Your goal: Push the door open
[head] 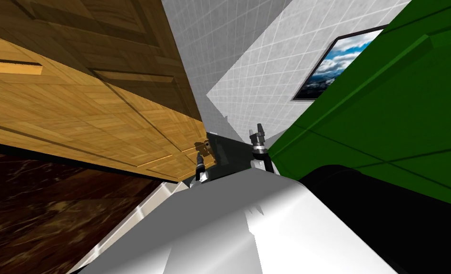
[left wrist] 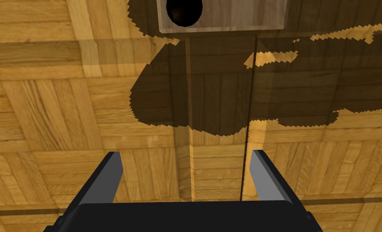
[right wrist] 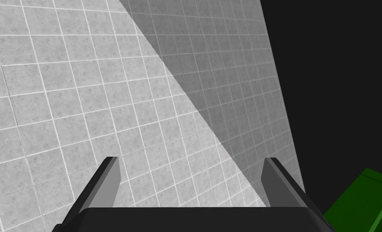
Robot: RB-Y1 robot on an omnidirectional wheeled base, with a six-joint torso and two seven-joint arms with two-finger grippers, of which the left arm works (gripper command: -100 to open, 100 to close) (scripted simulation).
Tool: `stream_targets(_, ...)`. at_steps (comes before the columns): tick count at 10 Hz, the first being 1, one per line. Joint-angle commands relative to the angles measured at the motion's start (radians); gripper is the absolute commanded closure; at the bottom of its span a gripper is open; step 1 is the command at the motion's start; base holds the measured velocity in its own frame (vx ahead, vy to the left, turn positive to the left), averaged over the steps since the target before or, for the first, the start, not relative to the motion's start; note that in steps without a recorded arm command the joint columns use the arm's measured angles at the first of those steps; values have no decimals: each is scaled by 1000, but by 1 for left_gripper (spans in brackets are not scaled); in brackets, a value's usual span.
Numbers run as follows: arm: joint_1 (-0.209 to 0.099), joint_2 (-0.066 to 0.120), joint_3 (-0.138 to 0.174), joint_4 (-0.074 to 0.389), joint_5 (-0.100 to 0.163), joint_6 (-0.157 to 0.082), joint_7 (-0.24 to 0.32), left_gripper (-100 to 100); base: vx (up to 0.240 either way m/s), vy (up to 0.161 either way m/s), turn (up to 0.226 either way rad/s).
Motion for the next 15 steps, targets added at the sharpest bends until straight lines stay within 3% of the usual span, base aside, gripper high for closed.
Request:
stream_targets(1, 3, -18, -9, -8, -4, 5, 3, -100, -77, -165, 111)
stream_targets(5, -3, -37, -16, -3, -7, 6, 4, -100, -62, -159, 32)
stream_targets(8, 4, -26, -16, -14, -7, 12, 4, -100, 22, 48, 6)
stream_targets(11, 4, -3, -15, -14, -7, 12, 3, -100, 82, 192, 0)
stream_targets(13, 4, 21, -14, -13, -7, 11, 3, -100, 86, 180, -1)
stream_targets(15, 4, 56, -12, -12, -6, 9, 1, -100, 140, 147, -10)
